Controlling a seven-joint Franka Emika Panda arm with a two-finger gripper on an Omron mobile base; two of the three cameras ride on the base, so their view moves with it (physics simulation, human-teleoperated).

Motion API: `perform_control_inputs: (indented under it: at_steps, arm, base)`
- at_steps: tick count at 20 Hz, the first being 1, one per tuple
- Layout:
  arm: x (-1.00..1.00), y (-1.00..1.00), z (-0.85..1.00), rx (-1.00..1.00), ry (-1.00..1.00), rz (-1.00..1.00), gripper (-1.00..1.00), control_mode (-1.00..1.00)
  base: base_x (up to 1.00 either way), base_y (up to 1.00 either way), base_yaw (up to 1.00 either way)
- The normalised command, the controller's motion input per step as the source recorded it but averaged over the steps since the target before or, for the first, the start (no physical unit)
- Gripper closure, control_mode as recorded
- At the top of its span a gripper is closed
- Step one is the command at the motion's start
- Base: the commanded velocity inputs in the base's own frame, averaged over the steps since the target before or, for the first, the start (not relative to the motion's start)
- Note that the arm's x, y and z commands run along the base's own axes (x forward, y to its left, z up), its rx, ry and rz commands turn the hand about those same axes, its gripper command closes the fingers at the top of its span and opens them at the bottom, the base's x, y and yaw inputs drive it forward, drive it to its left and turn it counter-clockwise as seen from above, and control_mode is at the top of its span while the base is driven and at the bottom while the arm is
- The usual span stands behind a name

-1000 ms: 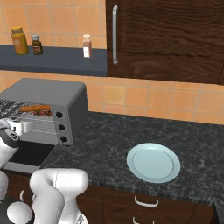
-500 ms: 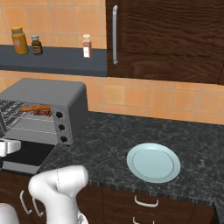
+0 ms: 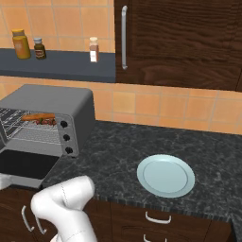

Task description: Pick up the kebab skewer and baguette bread, and place them inside the toaster oven. Close the toaster oven door and start by setting the timer.

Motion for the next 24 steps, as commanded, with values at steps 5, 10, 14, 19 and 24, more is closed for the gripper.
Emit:
perform_control_inputs:
  at_steps: [5,10,14,19,24]
  arm:
    - [-0.34,0.27,-0.19,0.00,0.01,0.00,-1.00,-1.00]
    - [-0.32,0.15,-0.19,0.00,0.00,0.00,-1.00,-1.00]
    - [0.00,0.01,-0.24,0.00,0.00,0.00,-1.00,-1.00]
    - [0.03,0.02,-0.37,0.00,0.00,0.00,-1.00,-1.00]
    - [0.22,0.04,-0.35,0.00,-0.03,0.00,-1.00,-1.00]
  base:
    - [0.00,0.00,0.00]
    - [0.00,0.00,0.00]
    - [0.00,0.00,0.00]
    - [0.00,0.00,0.00]
    - [0.00,0.00,0.00]
